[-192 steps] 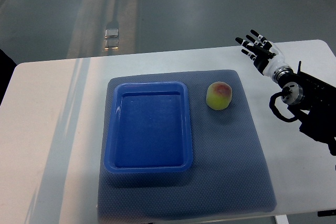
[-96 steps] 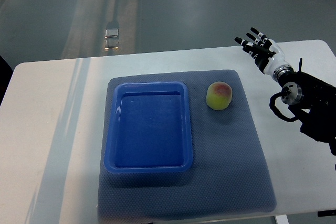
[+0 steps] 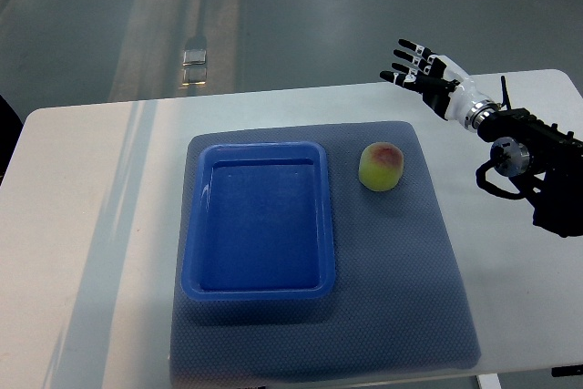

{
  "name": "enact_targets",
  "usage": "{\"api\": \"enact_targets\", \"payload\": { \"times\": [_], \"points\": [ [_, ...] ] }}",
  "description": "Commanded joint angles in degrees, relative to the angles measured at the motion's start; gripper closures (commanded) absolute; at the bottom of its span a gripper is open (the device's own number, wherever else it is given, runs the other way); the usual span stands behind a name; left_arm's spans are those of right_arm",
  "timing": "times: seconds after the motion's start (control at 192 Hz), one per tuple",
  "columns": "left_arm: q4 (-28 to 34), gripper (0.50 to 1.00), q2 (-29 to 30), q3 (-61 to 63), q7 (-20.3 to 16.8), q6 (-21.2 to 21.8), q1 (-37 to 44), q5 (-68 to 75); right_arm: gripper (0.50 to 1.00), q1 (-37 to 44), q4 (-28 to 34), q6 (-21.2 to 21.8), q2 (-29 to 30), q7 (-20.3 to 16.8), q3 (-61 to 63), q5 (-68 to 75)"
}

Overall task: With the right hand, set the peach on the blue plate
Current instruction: 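Reach the right hand toward the peach and open the fingers around it, then close the right hand fingers on the peach and lift it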

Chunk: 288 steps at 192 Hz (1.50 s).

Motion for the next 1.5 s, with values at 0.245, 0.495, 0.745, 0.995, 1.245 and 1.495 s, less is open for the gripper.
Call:
{"api": "enact_targets", "payload": {
  "times": [0.245, 0.495, 0.745, 0.995, 1.245, 1.495],
  "points": [
    [0.27, 0.5, 0.0, 0.09, 0.0, 0.0, -0.18, -0.09, 0.572, 3.18, 7.21, 8.95, -5.54, 0.41, -2.02, -27.85],
    [0.27, 0.5, 0.0, 0.09, 0.0, 0.0, -0.35, -0.09, 0.572, 4.58, 15.47, 9.13, -10.28, 4.19, -7.3, -46.66],
    [0.27, 0.5, 0.0, 0.09, 0.0, 0.0, -0.35, -0.09, 0.572, 4.93, 17.58, 8.86, -10.46, 5.78, -8.0, -55.62],
    [0.35, 0.5, 0.0, 0.18, 0.0, 0.09, -0.35, -0.09, 0.572, 5.02, 17.58, 7.98, -10.28, 6.65, -9.05, -64.67],
    [0.27, 0.5, 0.0, 0.26, 0.0, 0.09, -0.35, 0.0, 0.572, 5.29, 17.14, 3.32, -10.11, 6.57, -12.39, -67.57],
    [0.27, 0.5, 0.0, 0.26, 0.0, 0.09, -0.35, 0.0, 0.648, 5.29, 15.65, 1.39, -9.49, 6.13, -14.24, -67.66]
  ]
}}
